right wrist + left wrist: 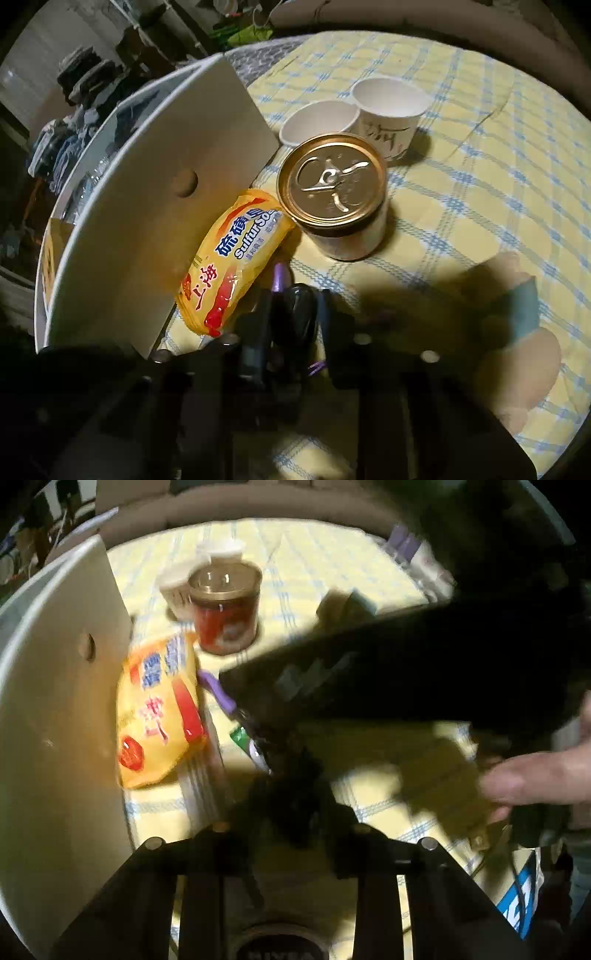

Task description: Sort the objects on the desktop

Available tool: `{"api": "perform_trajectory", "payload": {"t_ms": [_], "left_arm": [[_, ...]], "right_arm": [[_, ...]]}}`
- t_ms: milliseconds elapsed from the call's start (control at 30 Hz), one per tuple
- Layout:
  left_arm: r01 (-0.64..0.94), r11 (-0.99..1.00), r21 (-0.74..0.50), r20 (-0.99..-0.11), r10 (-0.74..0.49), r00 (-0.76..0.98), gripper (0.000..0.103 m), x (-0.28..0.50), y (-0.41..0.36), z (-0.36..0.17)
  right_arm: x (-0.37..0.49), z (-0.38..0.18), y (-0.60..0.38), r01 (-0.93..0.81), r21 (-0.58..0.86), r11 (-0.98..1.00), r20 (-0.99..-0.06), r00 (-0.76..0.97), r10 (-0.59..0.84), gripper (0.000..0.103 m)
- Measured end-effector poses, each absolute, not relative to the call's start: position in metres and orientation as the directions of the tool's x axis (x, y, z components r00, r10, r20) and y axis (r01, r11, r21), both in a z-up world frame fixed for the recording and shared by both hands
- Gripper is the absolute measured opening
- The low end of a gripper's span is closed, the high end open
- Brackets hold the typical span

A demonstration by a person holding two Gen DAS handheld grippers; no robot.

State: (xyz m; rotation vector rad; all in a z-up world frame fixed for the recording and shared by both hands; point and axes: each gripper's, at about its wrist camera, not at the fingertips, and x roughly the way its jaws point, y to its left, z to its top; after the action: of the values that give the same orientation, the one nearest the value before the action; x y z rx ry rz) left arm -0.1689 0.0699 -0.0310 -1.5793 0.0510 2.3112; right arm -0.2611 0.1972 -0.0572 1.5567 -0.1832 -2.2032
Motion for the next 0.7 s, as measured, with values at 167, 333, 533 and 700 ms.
{"api": "perform_trajectory", "payload": {"t_ms": [167, 333, 533, 700], "left_arm": [[-0.288, -0.938, -0.194, -0.891, 0.291, -0.347, 0.028, -0.163, 0.069, -0.023], [-0.263, -0.915, -0.306, -0.858, 0.385, -0.339, 0.027, -0.152, 0.059, -0.007], [-0.270, -0.874, -0.404, -0.788, 0.482, -0.384, 0.028, -0.128, 0.034, 0.047], [-0.242, -0.855, -0.458, -0.736, 0.518, -0.436, 0.028, -0.125, -0.017, 0.095]], "right_arm": [[-0.251, -0.035, 0.218, 0.250, 0.386, -0.888, -0.832, -0.322, -0.452, 0.018], [-0.229, -0.008, 0.241, 0.222, 0.427, -0.877, -0.798, -0.363, -0.481, 0.018], [-0.199, 0.022, 0.253, 0.216, 0.436, -0.874, -0.784, -0.385, -0.486, 0.018], [-0.184, 0.060, 0.238, 0.241, 0.416, -0.877, -0.776, -0.409, -0.480, 0.018]]}}
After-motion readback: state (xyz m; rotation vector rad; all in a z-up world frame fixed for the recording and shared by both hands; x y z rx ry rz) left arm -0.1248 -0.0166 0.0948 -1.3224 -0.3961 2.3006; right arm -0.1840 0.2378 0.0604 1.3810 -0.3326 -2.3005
